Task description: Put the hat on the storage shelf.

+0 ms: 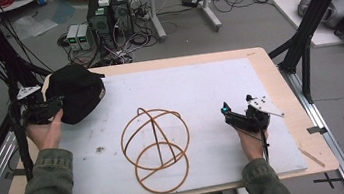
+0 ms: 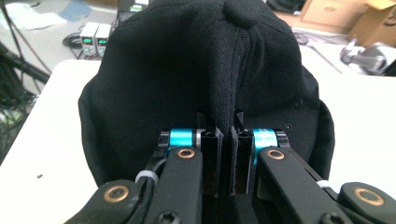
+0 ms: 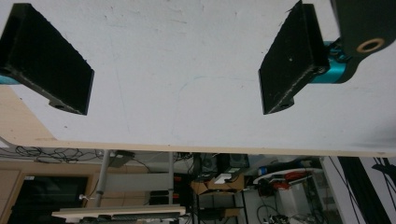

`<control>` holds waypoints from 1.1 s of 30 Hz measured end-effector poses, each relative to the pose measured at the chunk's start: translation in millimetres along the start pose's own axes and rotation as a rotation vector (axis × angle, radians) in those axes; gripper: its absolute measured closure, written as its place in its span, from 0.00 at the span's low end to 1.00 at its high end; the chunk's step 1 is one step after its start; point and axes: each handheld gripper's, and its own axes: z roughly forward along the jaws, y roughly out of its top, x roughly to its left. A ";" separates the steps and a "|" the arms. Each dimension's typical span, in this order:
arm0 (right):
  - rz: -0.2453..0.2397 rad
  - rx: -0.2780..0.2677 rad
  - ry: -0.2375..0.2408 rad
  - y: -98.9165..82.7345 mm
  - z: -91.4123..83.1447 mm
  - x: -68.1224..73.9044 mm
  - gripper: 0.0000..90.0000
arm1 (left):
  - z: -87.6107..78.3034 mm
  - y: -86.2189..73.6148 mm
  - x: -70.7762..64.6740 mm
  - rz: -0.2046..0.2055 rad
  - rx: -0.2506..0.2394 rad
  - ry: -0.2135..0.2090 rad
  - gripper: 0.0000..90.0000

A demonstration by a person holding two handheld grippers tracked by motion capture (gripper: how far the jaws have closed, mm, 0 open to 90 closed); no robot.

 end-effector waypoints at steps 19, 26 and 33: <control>0.006 0.000 -0.002 -0.7 -0.5 -2.6 0.10 | -53.2 25.1 -47.0 0.091 -0.150 -0.187 0.95; 0.008 -0.003 -0.002 -0.7 -0.6 -3.5 0.10 | -70.7 31.1 -52.4 0.086 -0.190 -0.317 0.95; 0.017 0.002 -0.002 -0.8 -0.9 -2.7 0.10 | -88.4 33.8 -59.0 0.088 -0.217 -0.442 0.95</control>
